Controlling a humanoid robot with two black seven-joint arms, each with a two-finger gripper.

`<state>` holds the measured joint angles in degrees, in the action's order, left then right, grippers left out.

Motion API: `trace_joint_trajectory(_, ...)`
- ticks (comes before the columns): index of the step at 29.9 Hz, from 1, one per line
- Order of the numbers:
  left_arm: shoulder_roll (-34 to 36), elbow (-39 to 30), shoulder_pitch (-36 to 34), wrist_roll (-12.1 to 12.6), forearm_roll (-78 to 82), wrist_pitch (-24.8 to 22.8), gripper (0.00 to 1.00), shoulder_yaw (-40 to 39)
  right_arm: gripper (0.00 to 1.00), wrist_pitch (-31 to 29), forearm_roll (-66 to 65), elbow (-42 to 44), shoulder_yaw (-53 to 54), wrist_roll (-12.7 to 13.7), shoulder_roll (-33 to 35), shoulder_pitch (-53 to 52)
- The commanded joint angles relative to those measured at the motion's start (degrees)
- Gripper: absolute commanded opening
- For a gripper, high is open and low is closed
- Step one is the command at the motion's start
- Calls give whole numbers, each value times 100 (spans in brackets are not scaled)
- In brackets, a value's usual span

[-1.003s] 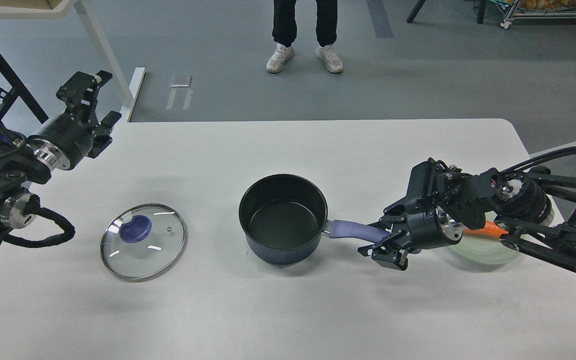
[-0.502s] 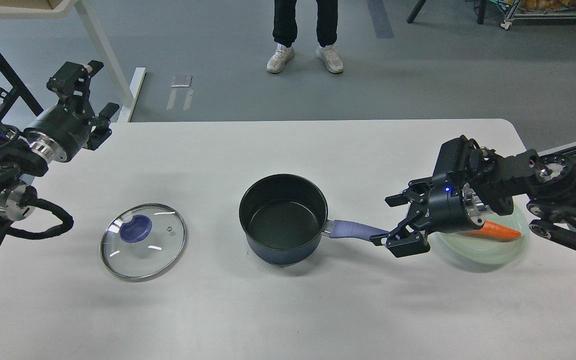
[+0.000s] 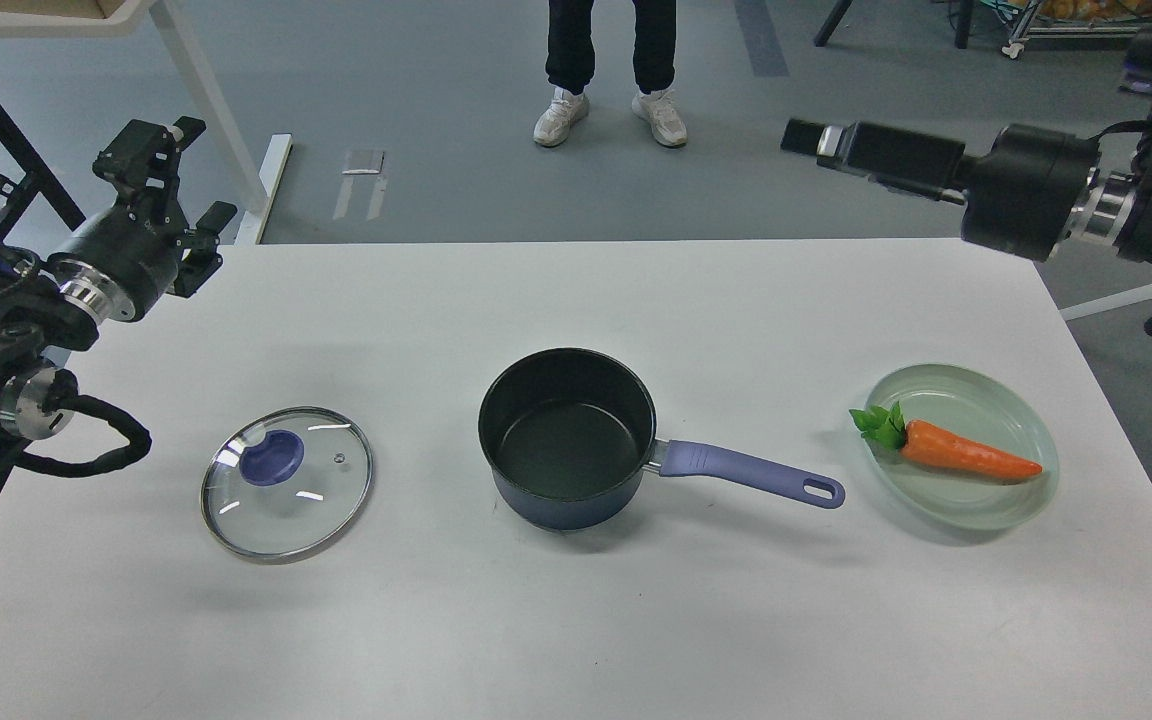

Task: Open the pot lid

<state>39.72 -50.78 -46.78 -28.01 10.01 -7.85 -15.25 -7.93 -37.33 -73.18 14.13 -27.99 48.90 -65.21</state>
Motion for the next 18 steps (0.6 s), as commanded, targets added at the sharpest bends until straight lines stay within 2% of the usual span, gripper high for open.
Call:
trace_joint_trajectory(1,-227,112,72,1,-26,-6,99,-267,99,598,1594,961,46,-1,-731,114)
trace_joint_trajectory(5,-623,595,134,67,-61,-103,99,-574,99,968,2912,1858,177,-1,-1549,333)
trace_joint_trajectory(9,-1036,990,239,593,-254,-304,99,-1075,99,1004,4056,2342,694,-1,-2146,921)
trace_joint_trajectory(11,-1194,1131,344,770,-281,-471,99,-1278,99,1004,4093,2492,984,-1,-2358,1194)
trace_joint_trajectory(18,-1520,1615,609,1016,-281,-850,99,-1612,99,942,4085,2545,1188,-1,-2859,1801)
